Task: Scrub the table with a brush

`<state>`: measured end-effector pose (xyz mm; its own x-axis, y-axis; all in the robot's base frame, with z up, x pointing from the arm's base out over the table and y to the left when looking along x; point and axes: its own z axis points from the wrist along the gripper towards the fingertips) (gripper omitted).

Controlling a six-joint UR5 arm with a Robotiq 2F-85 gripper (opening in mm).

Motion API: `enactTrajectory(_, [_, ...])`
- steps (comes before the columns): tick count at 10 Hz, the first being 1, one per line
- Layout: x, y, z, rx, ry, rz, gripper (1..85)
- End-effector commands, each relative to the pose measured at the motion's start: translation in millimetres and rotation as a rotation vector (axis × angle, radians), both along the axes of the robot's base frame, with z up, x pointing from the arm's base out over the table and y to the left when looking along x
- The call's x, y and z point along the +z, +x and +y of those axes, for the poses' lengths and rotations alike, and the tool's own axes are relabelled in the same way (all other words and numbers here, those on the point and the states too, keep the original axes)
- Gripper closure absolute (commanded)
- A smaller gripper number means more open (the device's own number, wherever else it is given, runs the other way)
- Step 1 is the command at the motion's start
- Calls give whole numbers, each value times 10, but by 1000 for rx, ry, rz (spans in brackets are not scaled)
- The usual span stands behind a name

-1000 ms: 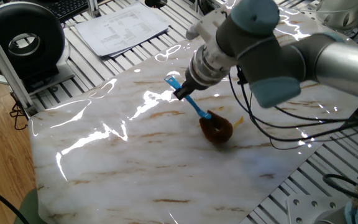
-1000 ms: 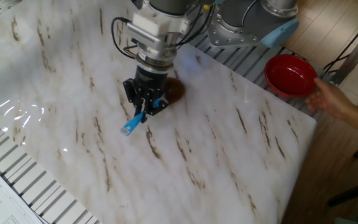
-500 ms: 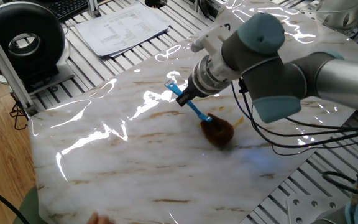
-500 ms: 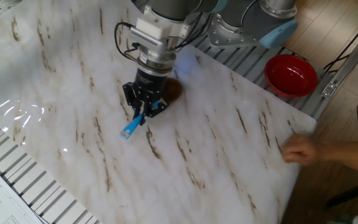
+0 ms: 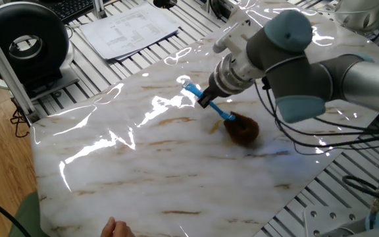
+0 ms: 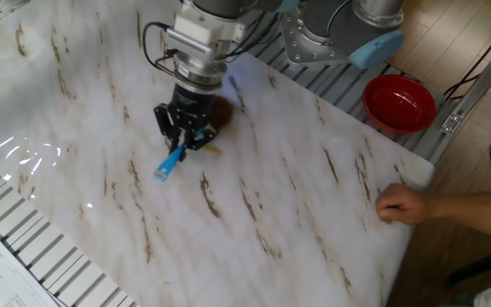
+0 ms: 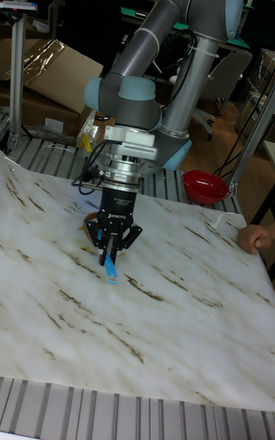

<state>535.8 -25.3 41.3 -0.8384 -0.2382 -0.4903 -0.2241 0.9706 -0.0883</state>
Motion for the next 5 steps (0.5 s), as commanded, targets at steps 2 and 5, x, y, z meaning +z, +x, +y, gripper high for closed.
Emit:
enactTrajectory(2, [83, 38, -258, 51, -55, -29, 847])
enactTrajectory(5, [165, 74, -466, 110, -99, -47, 847])
